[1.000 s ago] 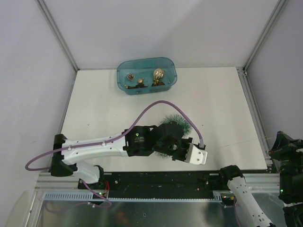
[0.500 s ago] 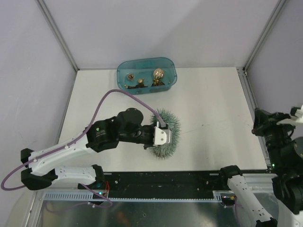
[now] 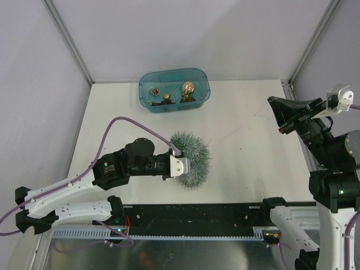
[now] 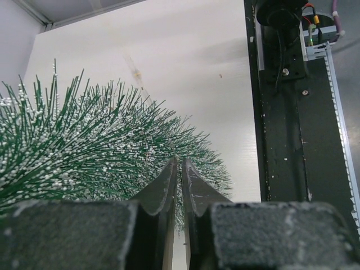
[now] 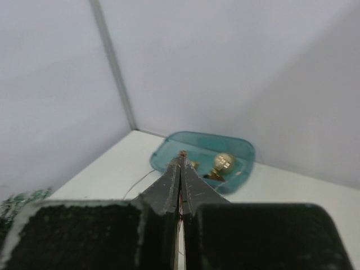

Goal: Decorate the small christmas tree

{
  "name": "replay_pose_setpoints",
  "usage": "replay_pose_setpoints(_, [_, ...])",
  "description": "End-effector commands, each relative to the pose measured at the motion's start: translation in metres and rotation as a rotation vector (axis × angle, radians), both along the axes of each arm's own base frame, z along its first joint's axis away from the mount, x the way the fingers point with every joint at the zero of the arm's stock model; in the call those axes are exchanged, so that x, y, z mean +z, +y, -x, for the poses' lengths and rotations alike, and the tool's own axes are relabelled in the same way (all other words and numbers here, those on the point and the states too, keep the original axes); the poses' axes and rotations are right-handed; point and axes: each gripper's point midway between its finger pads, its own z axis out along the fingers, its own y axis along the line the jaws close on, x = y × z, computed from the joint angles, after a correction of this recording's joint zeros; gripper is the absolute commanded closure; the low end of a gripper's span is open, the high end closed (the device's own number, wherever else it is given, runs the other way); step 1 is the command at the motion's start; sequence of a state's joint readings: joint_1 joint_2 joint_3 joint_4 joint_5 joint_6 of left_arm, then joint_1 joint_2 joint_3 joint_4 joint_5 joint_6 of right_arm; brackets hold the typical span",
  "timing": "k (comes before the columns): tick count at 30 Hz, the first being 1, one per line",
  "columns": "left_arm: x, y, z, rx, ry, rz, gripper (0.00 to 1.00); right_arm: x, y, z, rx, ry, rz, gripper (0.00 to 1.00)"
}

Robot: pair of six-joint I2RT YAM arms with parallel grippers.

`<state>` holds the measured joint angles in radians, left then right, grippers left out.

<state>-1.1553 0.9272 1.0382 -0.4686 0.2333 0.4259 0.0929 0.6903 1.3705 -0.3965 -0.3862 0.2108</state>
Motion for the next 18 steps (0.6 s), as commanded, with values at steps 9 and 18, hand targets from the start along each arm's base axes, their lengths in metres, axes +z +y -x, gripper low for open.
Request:
replay_pose_setpoints(9, [0.022,0.006,-0.013,0.062,-0.087,0.113,1.0,0.038,0.096,0.036,0.545,-0.22,0.082,1.0])
replay_pose_setpoints(18, [0.026,0.012,-0.012,0.07,-0.099,0.133,1.0,0.036,0.209,0.066,0.577,-0.275,0.341,1.0])
